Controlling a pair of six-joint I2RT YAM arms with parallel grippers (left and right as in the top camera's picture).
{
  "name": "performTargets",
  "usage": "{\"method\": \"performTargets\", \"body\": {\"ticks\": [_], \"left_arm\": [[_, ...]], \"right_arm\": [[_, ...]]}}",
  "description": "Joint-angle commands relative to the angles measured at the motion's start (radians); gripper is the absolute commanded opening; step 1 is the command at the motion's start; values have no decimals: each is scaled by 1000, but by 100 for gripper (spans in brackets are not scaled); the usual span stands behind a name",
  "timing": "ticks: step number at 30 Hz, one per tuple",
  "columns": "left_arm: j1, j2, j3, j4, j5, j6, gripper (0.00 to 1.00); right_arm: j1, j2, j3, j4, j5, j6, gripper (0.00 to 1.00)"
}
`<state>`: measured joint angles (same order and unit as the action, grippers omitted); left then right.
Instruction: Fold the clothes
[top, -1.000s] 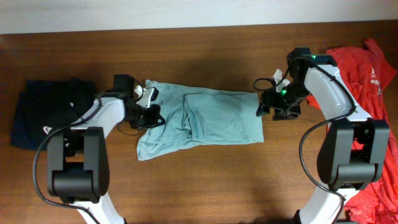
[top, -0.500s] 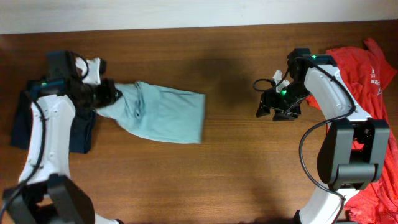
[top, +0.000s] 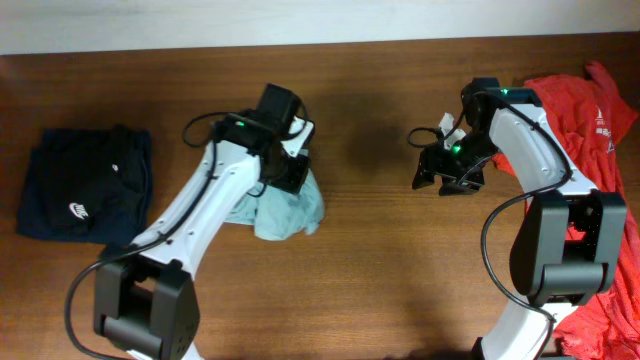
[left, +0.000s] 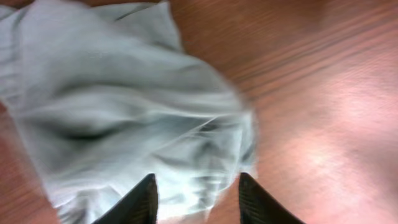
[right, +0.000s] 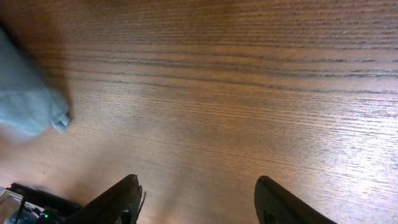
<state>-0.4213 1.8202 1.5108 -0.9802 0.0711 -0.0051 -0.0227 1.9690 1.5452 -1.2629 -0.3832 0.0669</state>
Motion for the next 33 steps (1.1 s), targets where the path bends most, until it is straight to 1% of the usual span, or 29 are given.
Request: {"method": "performTargets", "body": {"ticks": [1, 2, 4, 5, 7, 8, 9, 10, 11, 12, 14, 15, 16, 17, 20, 22, 23, 24, 26, 27, 30, 33], "left_arm": [[9, -17, 39, -3, -183, -37, 61], [17, -23, 56, -2, -189, -37, 62], [45, -34, 99, -2, -192, -37, 68], [52, -35, 107, -2, -192, -37, 69], [86, -36, 124, -2, -190, -36, 68], [102, -35, 120, -6, -188, -36, 53], [121, -29, 107, -18, -188, -35, 22], [131, -18, 100, -34, -183, -35, 9], [135, -10, 94, -45, -170, -35, 5], [137, 4, 87, -58, -142, -32, 4], [136, 36, 70, -62, -106, -25, 4], [136, 58, 58, -60, -100, -25, 8], [136, 75, 51, -57, -98, -25, 25], [136, 92, 45, -57, -87, -25, 37], [136, 140, 42, -56, -55, -25, 51], [132, 159, 42, -53, -44, -25, 51], [132, 162, 42, -51, -28, -25, 50], [132, 162, 42, -49, -24, -25, 42], [129, 161, 43, -46, -21, -26, 8], [129, 161, 47, -46, -9, -25, 0], [129, 158, 84, -50, 41, -25, 0], [127, 155, 174, -51, 109, -25, 1]], "right_arm": [[-5, -22, -2, -6, 1, -11, 64], [-5, -22, -2, -6, 1, -11, 64], [-5, -22, -2, -6, 1, -11, 64], [-5, -22, -2, -6, 1, -11, 64], [-5, -22, -2, -6, 1, -11, 64], [-5, -22, -2, -6, 1, -11, 64], [-5, -22, -2, -6, 1, -11, 64], [-5, -22, -2, -6, 1, -11, 64], [-4, -22, -2, -6, 1, -11, 64], [-4, -22, -2, -6, 1, -11, 64], [-4, -22, -2, -5, 1, -11, 64], [-4, -22, -2, -5, 2, -11, 64], [-4, -22, -2, -5, 2, -11, 64], [-4, -22, -2, -6, 2, -11, 64], [-4, -22, -2, -6, 2, -11, 64], [-4, -22, -2, -6, 2, -11, 64], [-4, -22, -2, -6, 2, -11, 64], [-4, -22, -2, -6, 2, -11, 65], [-4, -21, -2, -5, 2, -11, 64], [-4, -21, -2, -5, 2, -11, 64], [-4, -21, -2, -5, 2, -11, 64], [-4, -21, -2, -5, 2, -11, 64]]}}
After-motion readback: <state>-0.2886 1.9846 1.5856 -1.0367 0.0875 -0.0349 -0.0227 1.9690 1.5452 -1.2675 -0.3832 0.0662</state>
